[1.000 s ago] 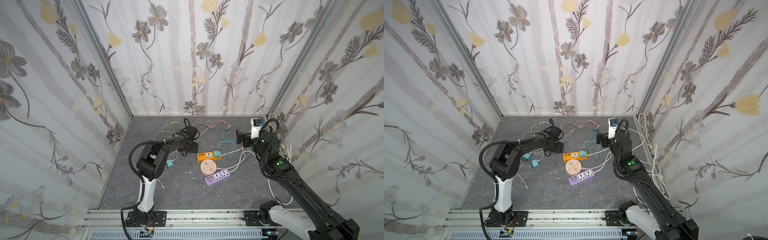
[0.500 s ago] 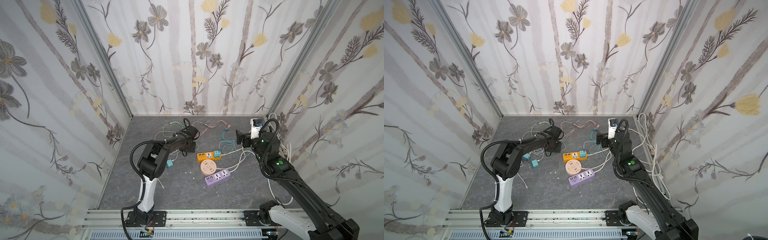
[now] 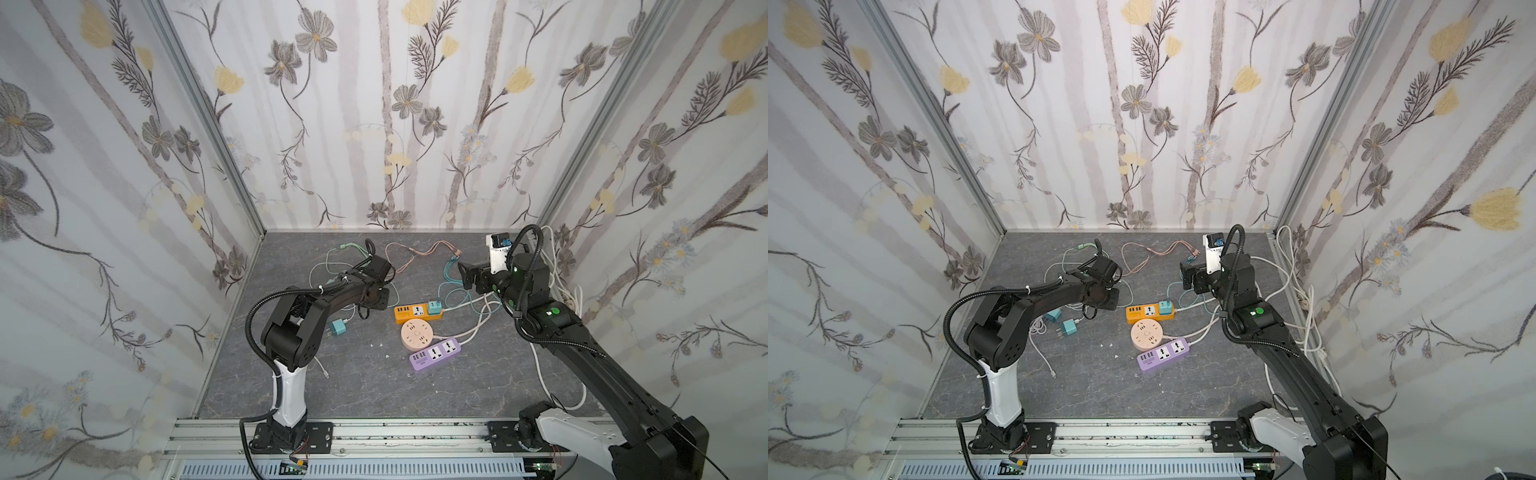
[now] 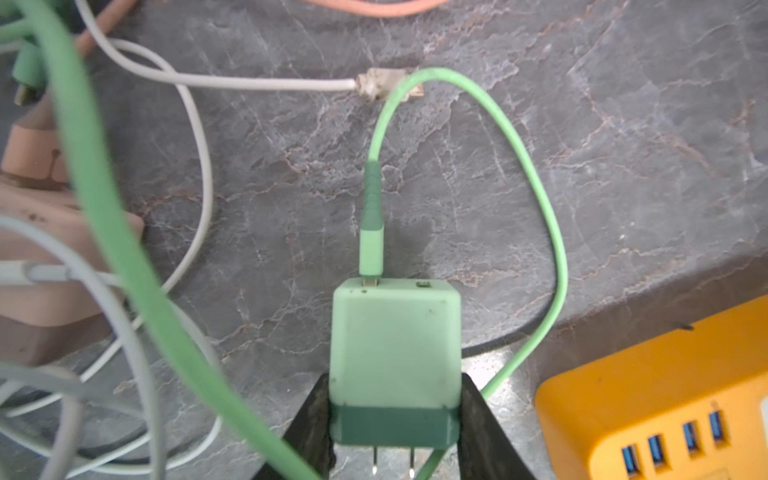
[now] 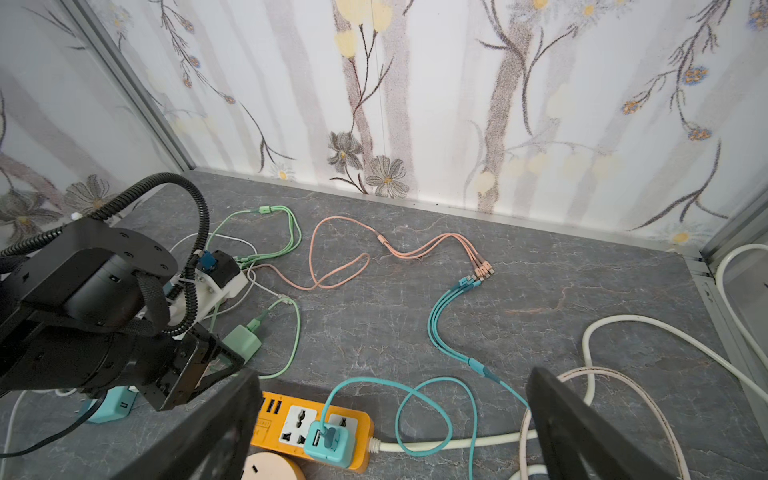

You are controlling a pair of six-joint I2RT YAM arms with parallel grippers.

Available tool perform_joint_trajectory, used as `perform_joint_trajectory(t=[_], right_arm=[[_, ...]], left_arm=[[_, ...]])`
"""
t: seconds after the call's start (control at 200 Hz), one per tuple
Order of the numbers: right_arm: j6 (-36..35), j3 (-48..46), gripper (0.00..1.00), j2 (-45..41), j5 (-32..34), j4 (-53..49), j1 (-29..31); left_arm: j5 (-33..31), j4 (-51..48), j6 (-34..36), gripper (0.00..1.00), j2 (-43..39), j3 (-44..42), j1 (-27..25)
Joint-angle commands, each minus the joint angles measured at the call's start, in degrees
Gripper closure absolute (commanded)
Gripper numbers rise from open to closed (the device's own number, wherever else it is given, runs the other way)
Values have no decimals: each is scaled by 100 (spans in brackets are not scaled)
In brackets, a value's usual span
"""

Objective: Insert the plug
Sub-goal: 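Lift the light green charger with the left gripper while the right gripper reaches toward it, then close the right gripper on the green charger body while the left gripper releases it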

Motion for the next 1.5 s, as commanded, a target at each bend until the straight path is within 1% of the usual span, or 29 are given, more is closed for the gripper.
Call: perform_joint_trajectory(t=[0.0, 0.095, 0.17, 0.35, 0.52, 0.625, 0.705, 0.824, 0.869, 0.929, 0.974, 1.014, 1.094, 1.269, 1.399, 1.494], right_arm=[[83, 71, 1, 73, -311, -17, 11], [56, 193, 1, 197, -759, -219, 5], [169, 287, 2, 342, -1110, -358, 21], [683, 653, 5, 756, -1767, -876, 128], [951, 1107, 11, 1149, -2582, -1225, 357], [1201, 1333, 14, 1360, -2661, -1324, 549], [1279, 1477, 15, 1478, -2774, -1376, 667], [1231, 1792, 17, 1755, -3176, -1682, 766], [1130, 1929, 17, 1878, -3171, -1912, 809], [1074, 2095, 17, 2014, -2986, -2190, 852], [1070, 2212, 19, 2245, -2979, -2339, 852], [1075, 2335, 23, 2369, -3140, -2452, 848], [1212, 2553, 31, 2620, -3457, -2569, 848], [1320, 2908, 43, 3083, -3516, -2827, 842], [1313, 3151, 43, 3335, -3608, -3000, 840], [1293, 3213, 43, 3413, -3640, -3021, 848]], left_arm=[[-74, 202, 138, 72, -165, -67, -6], [-90, 482, 316, 88, -449, -298, -37], [-71, 755, 550, 100, -733, -545, -94], [224, 1343, 1218, 100, -1512, -1102, -227], [797, 1852, 1785, 100, -2141, -1498, -283], [1098, 2322, 2145, 100, -2452, -1769, -298], [1201, 2634, 2608, 100, -2642, -1950, -364], [1207, 2619, 3185, 100, -2744, -1917, -413], [1196, 2612, 3392, 100, -2760, -1903, -432], [1174, 2712, 3643, 100, -2795, -1940, -473], [1121, 2906, 3777, 100, -2822, -2025, -499], [1133, 3134, 3900, 100, -2869, -2134, -508], [1173, 3677, 4021, 100, -2965, -2389, -541], [1301, 4273, 4171, 100, -3150, -2714, -615], [1450, 4559, 4358, 100, -3290, -2930, -668], [1502, 4656, 4349, 100, -3376, -3022, -676]])
